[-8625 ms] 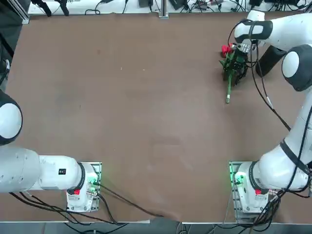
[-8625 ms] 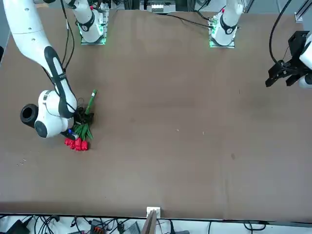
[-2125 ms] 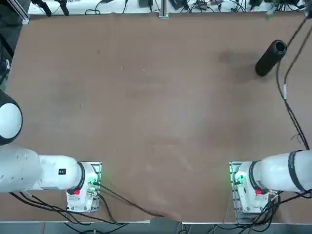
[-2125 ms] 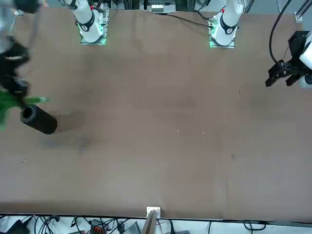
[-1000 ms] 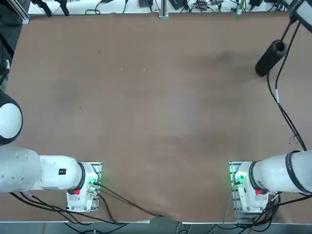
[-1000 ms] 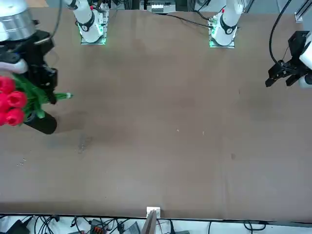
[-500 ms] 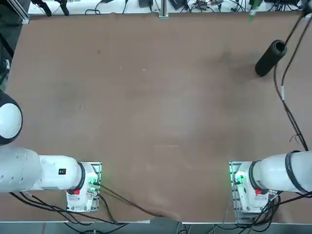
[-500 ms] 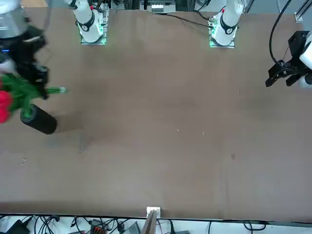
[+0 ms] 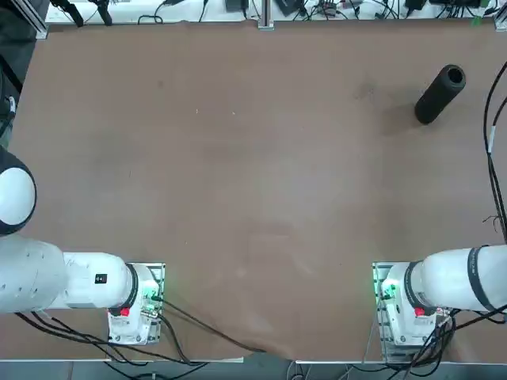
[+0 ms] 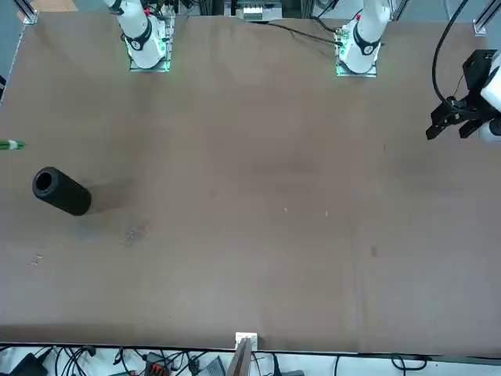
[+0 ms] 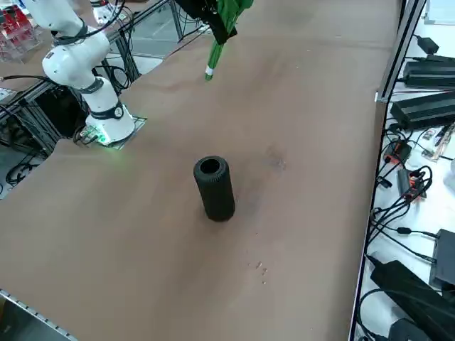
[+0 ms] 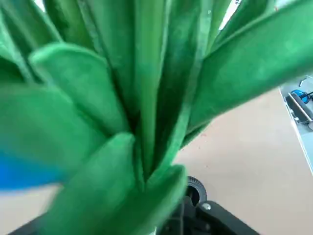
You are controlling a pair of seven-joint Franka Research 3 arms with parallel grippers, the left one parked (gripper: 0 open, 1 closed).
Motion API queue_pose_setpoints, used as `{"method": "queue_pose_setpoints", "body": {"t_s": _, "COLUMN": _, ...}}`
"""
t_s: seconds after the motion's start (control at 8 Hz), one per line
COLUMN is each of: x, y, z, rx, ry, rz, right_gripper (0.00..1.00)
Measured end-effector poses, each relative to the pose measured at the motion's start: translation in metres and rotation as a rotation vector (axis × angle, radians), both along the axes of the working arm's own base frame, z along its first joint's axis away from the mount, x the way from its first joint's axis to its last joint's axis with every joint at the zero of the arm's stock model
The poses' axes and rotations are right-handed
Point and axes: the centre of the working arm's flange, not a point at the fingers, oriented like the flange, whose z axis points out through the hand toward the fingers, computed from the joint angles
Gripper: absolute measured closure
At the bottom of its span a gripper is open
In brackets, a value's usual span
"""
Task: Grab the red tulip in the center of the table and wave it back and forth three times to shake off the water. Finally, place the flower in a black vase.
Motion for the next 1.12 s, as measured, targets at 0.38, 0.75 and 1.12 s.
{"method": "queue_pose_setpoints", "body": {"t_s": 0.38, "x": 0.01, "y": 0.085, "z": 0.001, "rx": 0.028, "ry": -0.005, "rz": 0.088, "right_gripper": 0.89}}
{"method": "queue_pose_setpoints", "body": {"t_s": 0.75, "x": -0.005, "y": 0.234, "z": -0.002, "rx": 0.066, "ry": 0.0, "rz": 0.006, "right_gripper": 0.89}}
{"method": "queue_pose_setpoints", "body": {"t_s": 1.12, "x": -0.025, "y": 0.289, "z": -0.01, "rx": 0.058, "ry": 0.029, "rz": -0.097, "right_gripper": 0.89}}
